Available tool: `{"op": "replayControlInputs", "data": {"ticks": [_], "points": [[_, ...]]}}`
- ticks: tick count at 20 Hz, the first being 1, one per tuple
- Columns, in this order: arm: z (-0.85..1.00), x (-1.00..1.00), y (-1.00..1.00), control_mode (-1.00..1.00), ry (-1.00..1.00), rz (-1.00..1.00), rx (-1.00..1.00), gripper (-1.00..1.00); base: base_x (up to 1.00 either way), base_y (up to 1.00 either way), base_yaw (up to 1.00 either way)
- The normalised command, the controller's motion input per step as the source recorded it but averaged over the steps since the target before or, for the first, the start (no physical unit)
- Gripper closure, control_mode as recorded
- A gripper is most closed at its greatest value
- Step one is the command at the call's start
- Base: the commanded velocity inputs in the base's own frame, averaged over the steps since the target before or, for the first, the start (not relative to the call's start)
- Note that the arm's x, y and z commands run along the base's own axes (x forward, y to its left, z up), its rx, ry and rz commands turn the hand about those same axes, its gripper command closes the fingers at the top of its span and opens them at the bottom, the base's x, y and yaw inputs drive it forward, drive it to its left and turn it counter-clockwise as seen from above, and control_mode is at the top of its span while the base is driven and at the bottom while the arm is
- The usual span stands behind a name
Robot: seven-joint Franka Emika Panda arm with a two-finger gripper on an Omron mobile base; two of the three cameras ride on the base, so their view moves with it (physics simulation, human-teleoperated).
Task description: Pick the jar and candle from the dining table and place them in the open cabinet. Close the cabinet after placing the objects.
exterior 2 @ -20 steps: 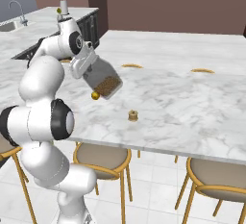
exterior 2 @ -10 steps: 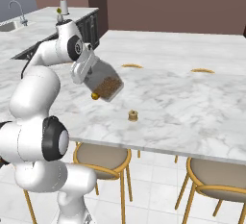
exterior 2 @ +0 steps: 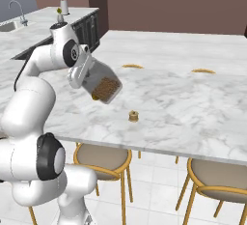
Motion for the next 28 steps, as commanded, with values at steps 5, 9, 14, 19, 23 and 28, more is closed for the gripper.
{"op": "replayControlInputs", "data": {"ticks": [5, 9, 14, 19, 23, 28], "points": [[0.31, -0.03, 0.0, -1.0, -0.04, 0.0, 0.0, 1.0, 0.0, 0.0, 0.0], [0.25, 0.0, 0.0, -1.0, -0.04, 0.0, 0.0, 1.0, 0.0, 0.0, 0.0], [0.21, 0.0, -0.01, -1.0, -0.05, 0.0, 0.0, 1.0, 0.0, 0.0, 0.0], [0.19, -0.03, -0.06, -1.0, -0.04, 0.0, 0.0, 1.0, 0.0, 0.0, 0.0], [0.1, -0.03, -0.03, -1.0, -0.04, 0.0, 0.0, 1.0, 0.0, 0.0, 0.0], [0.09, -0.2, 0.0, -1.0, -0.11, 0.0, 0.0, 1.0, 0.0, 0.0, 0.0]]}}
